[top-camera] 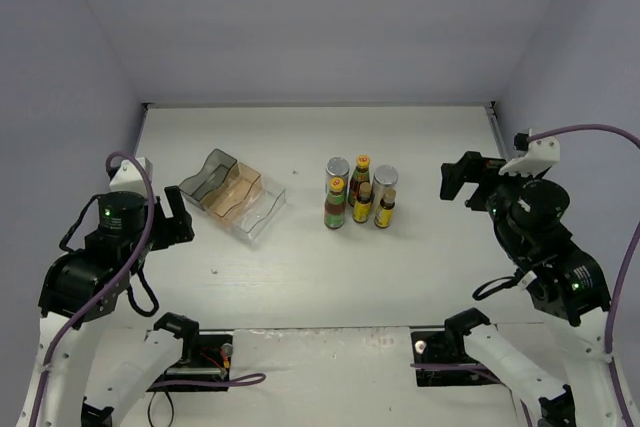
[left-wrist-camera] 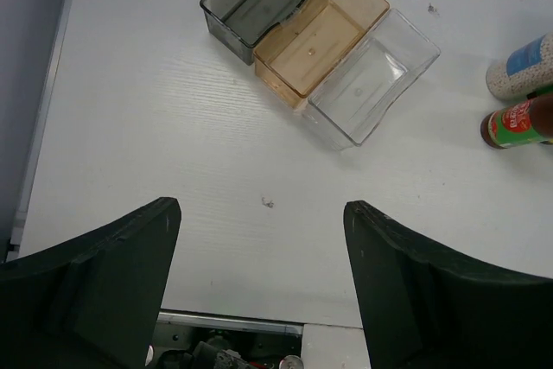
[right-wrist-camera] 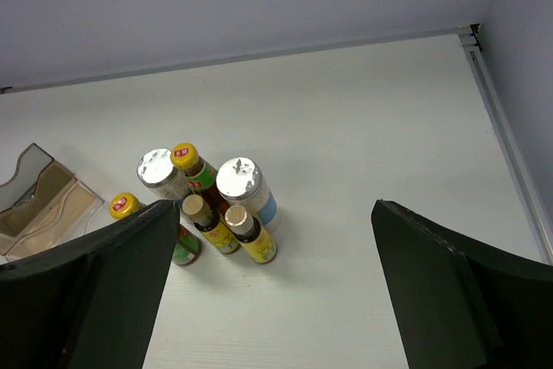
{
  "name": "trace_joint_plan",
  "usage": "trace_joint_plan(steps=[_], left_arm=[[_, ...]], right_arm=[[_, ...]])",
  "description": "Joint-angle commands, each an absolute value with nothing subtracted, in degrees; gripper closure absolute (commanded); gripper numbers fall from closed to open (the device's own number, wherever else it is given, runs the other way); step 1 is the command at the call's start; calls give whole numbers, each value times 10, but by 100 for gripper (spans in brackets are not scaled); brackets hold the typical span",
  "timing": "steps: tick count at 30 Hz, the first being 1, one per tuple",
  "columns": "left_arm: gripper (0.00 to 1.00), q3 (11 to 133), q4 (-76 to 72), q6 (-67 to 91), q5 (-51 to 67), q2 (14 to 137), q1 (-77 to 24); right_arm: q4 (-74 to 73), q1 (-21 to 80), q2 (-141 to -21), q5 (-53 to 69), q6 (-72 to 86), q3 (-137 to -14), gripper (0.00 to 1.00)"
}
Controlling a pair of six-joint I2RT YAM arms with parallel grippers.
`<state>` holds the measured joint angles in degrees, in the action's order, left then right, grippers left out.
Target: Organize the condiment bottles
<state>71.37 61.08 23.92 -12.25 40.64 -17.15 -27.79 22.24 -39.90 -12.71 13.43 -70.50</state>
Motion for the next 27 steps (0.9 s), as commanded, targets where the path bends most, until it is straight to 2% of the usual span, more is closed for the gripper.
trace_joint_plan(steps=[1, 9, 18, 27], left_arm=[[23, 720, 586, 218, -118, 415, -173], [23, 692, 535, 194, -78, 428, -174], [23, 677, 376, 220, 114, 543, -206], [23, 704, 249, 190, 14, 695, -388]], right_arm=[[-212, 228, -421, -142, 127, -707, 0], [-212, 228, -469, -129, 170, -682, 0], [-202, 228, -477, -121, 208, -682, 0], [-213, 227, -502, -118, 211, -687, 0]])
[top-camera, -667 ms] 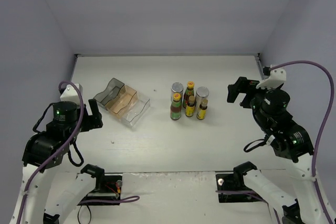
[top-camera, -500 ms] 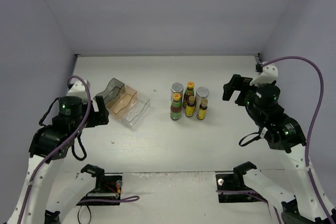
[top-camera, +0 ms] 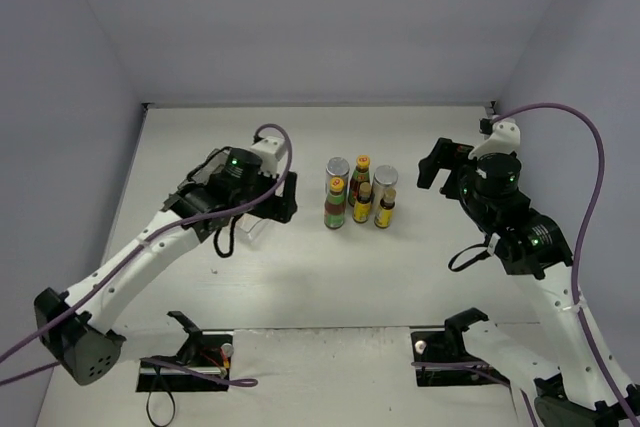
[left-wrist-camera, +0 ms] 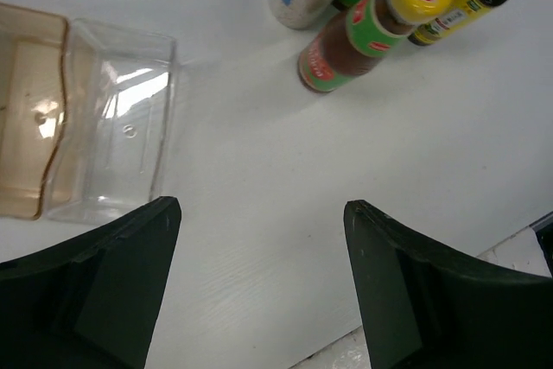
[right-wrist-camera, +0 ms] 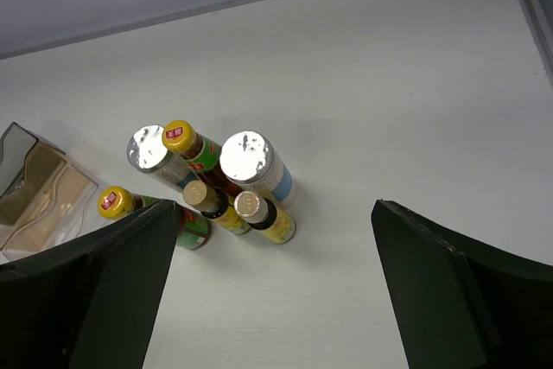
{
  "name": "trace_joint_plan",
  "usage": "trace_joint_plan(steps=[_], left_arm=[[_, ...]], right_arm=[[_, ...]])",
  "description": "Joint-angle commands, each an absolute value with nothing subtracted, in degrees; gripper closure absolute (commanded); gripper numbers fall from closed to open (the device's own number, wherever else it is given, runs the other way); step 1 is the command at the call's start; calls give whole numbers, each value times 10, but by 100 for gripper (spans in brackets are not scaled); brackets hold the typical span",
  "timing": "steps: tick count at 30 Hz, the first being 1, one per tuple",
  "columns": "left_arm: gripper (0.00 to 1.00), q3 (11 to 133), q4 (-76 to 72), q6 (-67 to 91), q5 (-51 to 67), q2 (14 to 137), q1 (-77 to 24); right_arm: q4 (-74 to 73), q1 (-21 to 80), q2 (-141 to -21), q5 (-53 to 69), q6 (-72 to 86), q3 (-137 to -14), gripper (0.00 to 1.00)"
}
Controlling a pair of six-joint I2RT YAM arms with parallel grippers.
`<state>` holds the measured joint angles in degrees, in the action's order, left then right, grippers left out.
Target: Organize the condiment bottles
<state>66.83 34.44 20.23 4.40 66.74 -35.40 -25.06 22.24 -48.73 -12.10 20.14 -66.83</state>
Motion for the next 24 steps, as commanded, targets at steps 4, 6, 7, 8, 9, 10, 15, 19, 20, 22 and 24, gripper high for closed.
trace_joint_plan(steps=[4, 6, 7, 8, 9, 10, 15, 19, 20, 22, 24], left_arm=[[23, 735, 206, 181, 5, 767, -434], [23, 757, 192, 169, 5, 804, -450], [23, 765, 189, 167, -10, 816, -463], [23, 776, 185, 166, -12, 825, -466], [23, 780, 172, 164, -13, 843, -468], [23, 781, 166, 164, -18, 851, -470], [23, 810, 135, 165, -18, 907, -474], [23, 821, 119, 165, -21, 935, -475], [24, 822, 113, 167, -24, 940, -474], [24, 829, 110, 170, -22, 954, -474], [27, 830, 106, 173, -22, 963, -475]], right_arm=[[-214, 227, -509, -106, 199, -690, 0], [-218, 227, -510, -108, 193, -692, 0], [-220, 227, -510, -109, 192, -693, 0], [-221, 227, -509, -109, 191, -696, 0], [-222, 227, -507, -106, 190, -697, 0], [-223, 227, -503, -106, 190, -697, 0], [-221, 227, -495, -106, 185, -693, 0], [-221, 227, -493, -108, 183, -697, 0], [-222, 227, -492, -109, 182, -698, 0], [-224, 227, -491, -112, 181, -699, 0], [-228, 227, -490, -119, 179, -700, 0]])
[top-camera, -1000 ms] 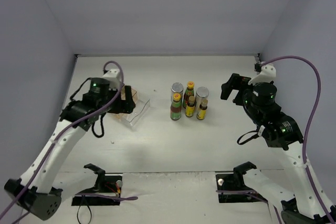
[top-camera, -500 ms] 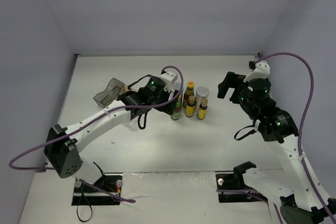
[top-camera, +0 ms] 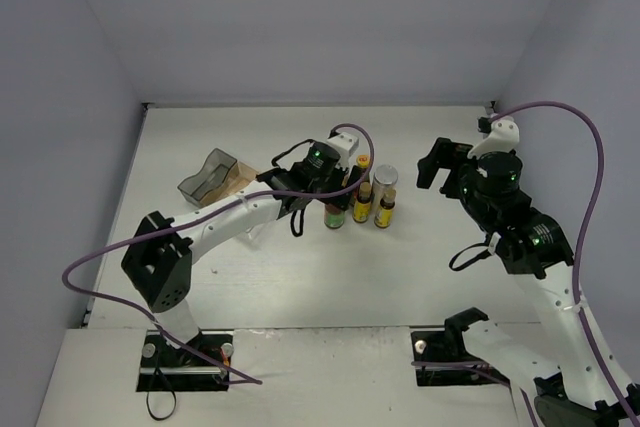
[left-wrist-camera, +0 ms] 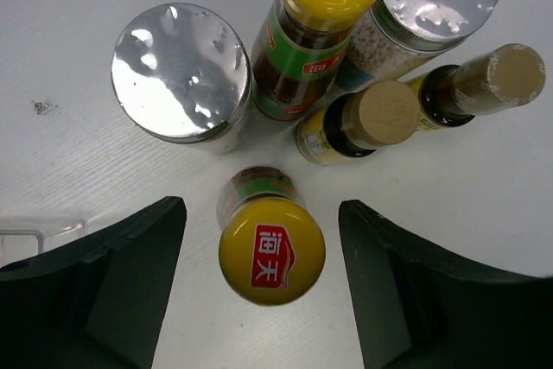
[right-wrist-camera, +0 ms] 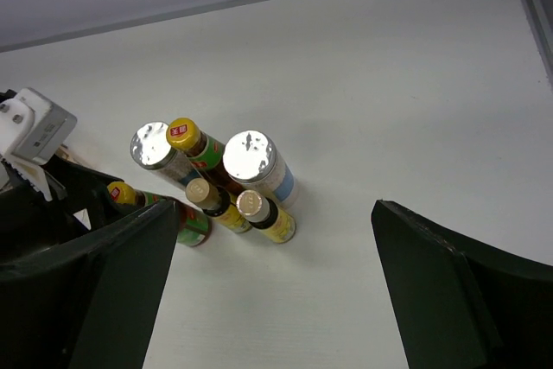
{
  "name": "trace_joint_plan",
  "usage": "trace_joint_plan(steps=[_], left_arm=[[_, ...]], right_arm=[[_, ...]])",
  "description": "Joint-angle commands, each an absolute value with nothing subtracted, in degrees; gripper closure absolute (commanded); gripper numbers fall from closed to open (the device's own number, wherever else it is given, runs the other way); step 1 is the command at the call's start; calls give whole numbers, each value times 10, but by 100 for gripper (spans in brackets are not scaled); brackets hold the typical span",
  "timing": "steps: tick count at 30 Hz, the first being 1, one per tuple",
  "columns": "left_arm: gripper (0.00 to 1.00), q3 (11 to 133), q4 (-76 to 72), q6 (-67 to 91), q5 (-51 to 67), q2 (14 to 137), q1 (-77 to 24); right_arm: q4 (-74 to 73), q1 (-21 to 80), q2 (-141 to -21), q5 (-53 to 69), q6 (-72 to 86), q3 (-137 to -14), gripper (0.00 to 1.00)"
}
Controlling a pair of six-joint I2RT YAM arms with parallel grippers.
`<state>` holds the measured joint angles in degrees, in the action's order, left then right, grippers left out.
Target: Organize the condiment bottles
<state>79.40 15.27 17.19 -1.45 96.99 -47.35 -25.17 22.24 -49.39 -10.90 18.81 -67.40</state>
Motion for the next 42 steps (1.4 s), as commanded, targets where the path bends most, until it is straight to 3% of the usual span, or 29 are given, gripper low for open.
trace_joint_plan(steps=[1, 5, 8, 9, 12, 13, 21, 27, 36, 42], left_arm=[[29, 831, 106, 173, -22, 966, -475], [42, 828, 106, 178, -18, 974, -475], [63, 824, 106, 181, -18, 974, -475], [76, 824, 108, 181, -20, 972, -474], [98, 819, 121, 182, -37, 955, -475], [100, 817, 126, 182, -42, 947, -475], [100, 909, 260, 135, -97, 856, -424], [100, 961, 300, 109, -90, 824, -308], [100, 1001, 277, 91, -45, 874, -137], [100, 1031, 257, 87, -25, 926, -91]], right_arm=[[-228, 227, -490, -120, 179, -700, 0], [-229, 227, -490, -125, 177, -702, 0], [-229, 227, -490, -127, 178, -701, 0], [-229, 227, -490, -127, 177, -701, 0], [-229, 227, -490, -126, 178, -701, 0], [-229, 226, -490, -127, 178, -701, 0], [-227, 227, -497, -113, 175, -708, 0], [-214, 227, -502, -84, 174, -708, 0], [-200, 227, -515, -55, 164, -707, 0], [-196, 227, -512, -50, 162, -697, 0]])
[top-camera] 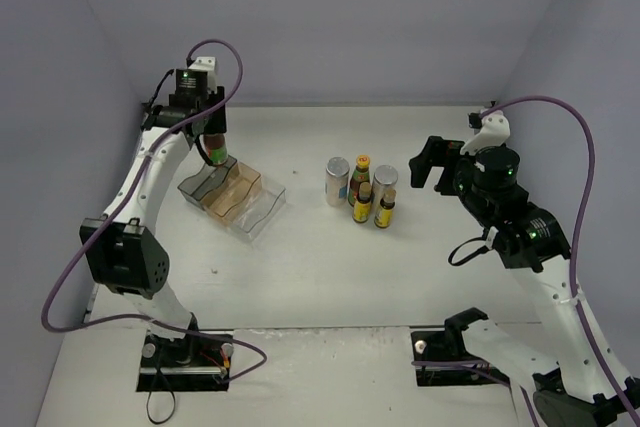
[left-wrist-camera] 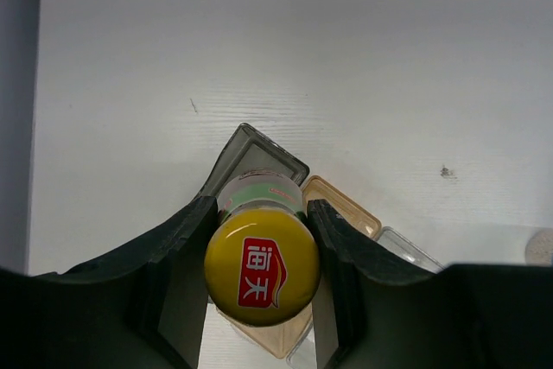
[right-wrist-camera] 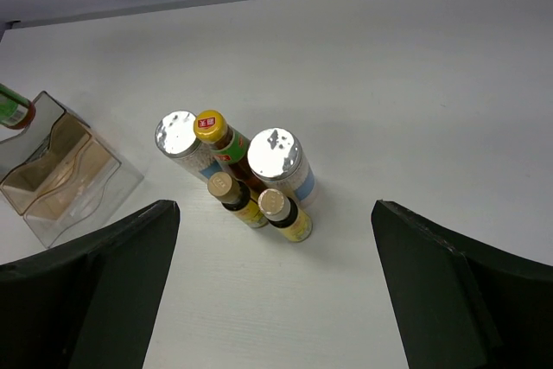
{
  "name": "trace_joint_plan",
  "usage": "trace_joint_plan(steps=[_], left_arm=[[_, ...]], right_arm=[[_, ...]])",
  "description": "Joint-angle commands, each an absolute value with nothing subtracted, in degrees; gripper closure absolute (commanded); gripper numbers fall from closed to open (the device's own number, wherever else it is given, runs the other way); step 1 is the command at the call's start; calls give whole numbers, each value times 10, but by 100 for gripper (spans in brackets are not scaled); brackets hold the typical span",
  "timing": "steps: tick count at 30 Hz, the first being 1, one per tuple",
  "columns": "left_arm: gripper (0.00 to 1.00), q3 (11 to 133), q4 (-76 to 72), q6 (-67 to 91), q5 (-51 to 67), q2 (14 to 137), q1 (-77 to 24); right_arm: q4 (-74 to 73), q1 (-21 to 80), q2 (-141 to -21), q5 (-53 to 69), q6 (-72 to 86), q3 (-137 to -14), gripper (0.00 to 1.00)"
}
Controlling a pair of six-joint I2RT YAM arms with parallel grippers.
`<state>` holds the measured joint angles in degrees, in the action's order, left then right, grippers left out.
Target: Organize the condiment bottles
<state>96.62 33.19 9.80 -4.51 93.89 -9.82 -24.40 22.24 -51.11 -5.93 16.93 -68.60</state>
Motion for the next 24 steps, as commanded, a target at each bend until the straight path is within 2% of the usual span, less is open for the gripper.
trace_joint_plan(steps=[1, 12, 24], left_arm=[[100, 1034, 255, 85, -25, 939, -83], [100, 1000, 200, 92, -4, 980, -53], [100, 909, 127, 107, 0, 980, -40]], right_arm=[[-197, 227, -510, -49, 162, -696, 0], [-206, 227, -500, -61, 154, -691, 0], [-201, 227, -501, -64, 156, -677, 0]])
